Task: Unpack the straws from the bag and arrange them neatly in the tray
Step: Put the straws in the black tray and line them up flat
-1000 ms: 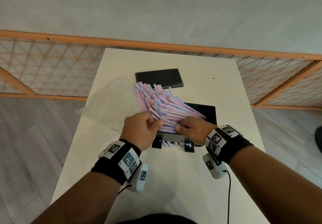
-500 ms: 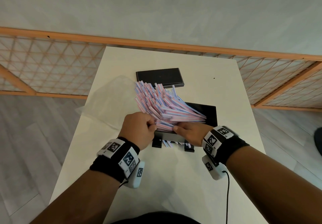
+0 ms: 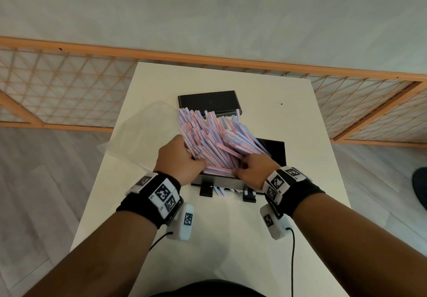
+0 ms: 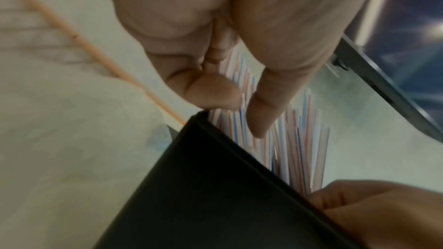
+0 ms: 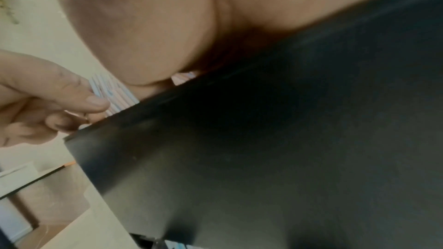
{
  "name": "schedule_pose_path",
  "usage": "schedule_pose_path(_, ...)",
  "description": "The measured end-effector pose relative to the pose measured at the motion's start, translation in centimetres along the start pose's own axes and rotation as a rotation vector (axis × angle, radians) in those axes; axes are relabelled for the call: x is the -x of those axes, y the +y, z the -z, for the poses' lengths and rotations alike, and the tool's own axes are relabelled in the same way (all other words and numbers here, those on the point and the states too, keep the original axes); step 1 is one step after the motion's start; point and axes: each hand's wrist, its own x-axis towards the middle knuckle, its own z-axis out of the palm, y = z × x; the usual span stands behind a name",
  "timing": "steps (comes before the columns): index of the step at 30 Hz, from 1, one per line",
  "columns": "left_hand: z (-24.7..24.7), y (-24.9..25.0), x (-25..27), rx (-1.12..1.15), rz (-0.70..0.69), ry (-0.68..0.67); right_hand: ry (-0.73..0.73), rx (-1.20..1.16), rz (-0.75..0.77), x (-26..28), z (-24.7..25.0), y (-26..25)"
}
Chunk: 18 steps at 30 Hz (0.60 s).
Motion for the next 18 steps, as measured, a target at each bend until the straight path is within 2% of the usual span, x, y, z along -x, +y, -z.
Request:
schedule_pose_path(4,-0.4,1.3,-0.4,0.021,-0.039,-0.004,0.093,-0.066,-0.091,-0.3,0.3,0.2)
schedule_pose_path(8,-1.1,2.1,-0.7,0.007,-0.024,0.016,0.060,-0.024,-0.165,-0.2,0.9,-0.4)
schedule_pose_path(14,-1.9,2.3,-1.2,-0.084,-0.049,0.032,0.107,-0.174,0.000,-0.4,0.3,-1.4)
schedule_pose_path(18,-2.2,2.0,-1.3,-0.087,-0.073,0.055,0.067,-0.153,0.014,-1.1,-0.2,-2.2)
